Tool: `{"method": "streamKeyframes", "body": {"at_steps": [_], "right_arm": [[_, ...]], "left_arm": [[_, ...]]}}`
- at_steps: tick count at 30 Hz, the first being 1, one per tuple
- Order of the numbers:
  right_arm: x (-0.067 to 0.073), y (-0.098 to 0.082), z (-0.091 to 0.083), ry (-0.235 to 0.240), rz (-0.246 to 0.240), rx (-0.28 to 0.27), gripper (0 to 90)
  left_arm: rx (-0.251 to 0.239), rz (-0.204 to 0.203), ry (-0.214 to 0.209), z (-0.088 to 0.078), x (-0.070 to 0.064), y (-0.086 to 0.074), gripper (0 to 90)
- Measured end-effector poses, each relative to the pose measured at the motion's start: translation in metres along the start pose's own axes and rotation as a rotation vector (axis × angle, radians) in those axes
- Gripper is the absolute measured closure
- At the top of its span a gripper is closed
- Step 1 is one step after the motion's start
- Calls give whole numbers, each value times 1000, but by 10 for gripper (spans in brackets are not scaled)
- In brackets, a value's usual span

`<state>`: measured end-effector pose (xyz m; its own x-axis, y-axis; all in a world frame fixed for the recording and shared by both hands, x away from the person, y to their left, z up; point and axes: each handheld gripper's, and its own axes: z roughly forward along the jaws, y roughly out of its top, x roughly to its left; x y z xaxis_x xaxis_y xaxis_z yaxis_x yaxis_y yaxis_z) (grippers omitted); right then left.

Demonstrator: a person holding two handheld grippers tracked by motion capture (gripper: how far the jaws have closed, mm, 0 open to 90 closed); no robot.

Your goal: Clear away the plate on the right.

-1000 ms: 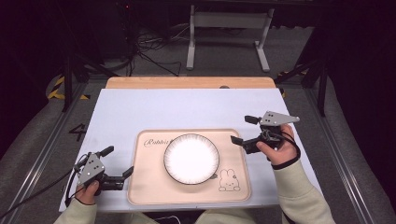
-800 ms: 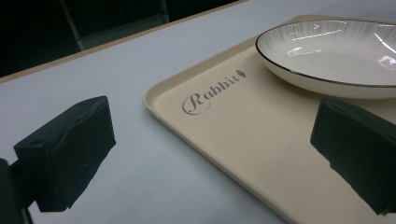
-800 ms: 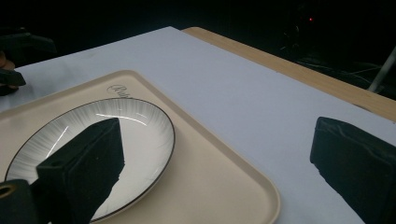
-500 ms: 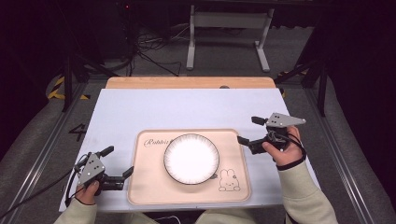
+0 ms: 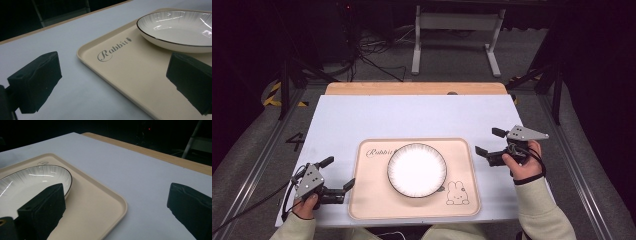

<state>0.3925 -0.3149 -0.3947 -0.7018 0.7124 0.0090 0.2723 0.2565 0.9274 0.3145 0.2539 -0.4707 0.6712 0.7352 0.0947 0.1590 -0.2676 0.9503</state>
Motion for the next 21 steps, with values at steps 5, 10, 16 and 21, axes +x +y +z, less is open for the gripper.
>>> {"method": "streamKeyframes", "body": {"at_steps": [5, 10, 16, 21], "right_arm": [[-6, -12, -4, -14, 17, 0, 23], [-11, -24, -10, -25, 48, -12, 20], [-14, -35, -13, -28, 68, -14, 20], [-13, -44, -14, -30, 81, -35, 20]], "left_arm": [[-2, -5, -1, 0, 0, 0, 3], [-2, -6, -1, 0, 0, 0, 3], [-3, -7, -1, 0, 0, 0, 3], [-4, -7, -2, 0, 0, 0, 3]]}}
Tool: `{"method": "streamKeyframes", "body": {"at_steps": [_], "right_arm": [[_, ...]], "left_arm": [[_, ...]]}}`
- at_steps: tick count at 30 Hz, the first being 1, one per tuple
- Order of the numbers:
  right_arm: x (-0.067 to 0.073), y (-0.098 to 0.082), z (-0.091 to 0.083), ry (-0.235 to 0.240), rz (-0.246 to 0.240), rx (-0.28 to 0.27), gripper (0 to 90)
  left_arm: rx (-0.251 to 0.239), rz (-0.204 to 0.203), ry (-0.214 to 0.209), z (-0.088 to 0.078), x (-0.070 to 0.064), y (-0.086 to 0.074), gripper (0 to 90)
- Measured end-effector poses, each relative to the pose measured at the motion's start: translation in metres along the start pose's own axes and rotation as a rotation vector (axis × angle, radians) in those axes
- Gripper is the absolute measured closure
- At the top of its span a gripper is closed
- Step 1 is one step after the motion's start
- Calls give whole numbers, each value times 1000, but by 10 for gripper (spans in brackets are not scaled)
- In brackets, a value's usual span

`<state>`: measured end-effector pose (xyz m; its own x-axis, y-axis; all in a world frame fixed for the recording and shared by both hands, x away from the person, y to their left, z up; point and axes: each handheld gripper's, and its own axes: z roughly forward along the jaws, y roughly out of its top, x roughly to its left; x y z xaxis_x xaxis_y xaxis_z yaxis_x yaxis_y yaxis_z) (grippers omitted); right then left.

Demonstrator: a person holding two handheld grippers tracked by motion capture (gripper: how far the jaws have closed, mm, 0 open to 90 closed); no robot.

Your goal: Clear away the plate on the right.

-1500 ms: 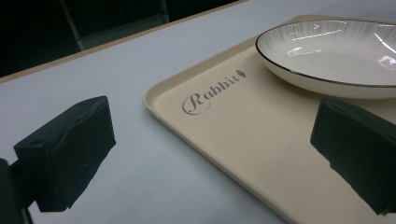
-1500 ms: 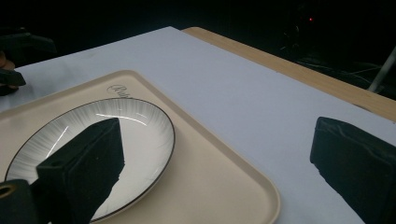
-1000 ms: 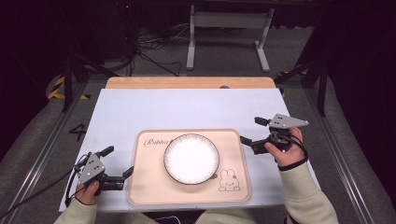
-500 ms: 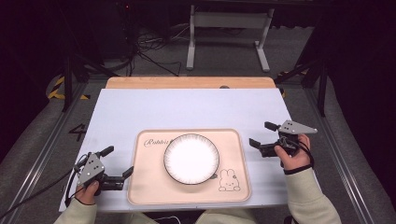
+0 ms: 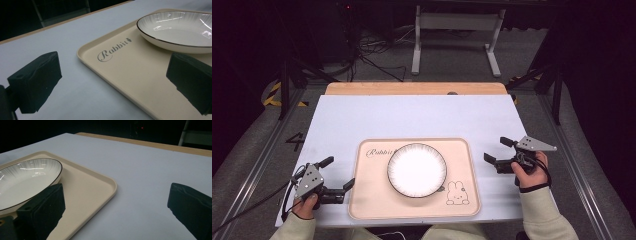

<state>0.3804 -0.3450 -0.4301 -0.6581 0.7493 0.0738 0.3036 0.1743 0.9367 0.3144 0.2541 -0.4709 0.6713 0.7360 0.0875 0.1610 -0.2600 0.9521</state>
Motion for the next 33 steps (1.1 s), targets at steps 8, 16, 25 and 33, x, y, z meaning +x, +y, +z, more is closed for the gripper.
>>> {"method": "streamKeyframes", "body": {"at_steps": [8, 16, 25, 33], "right_arm": [[2, -12, 1, 0, 7, -22, 20], [4, -20, 3, -1, 21, -25, 20], [4, -23, 6, -2, 29, -5, 22], [4, -23, 7, 1, 32, 3, 22]], "left_arm": [[0, 0, -1, 0, 1, 0, 3], [-1, -6, -5, -1, 1, 0, 3], [-12, -22, -8, -2, 3, -1, 3], [-14, -18, -12, -3, 3, -1, 3]]}}
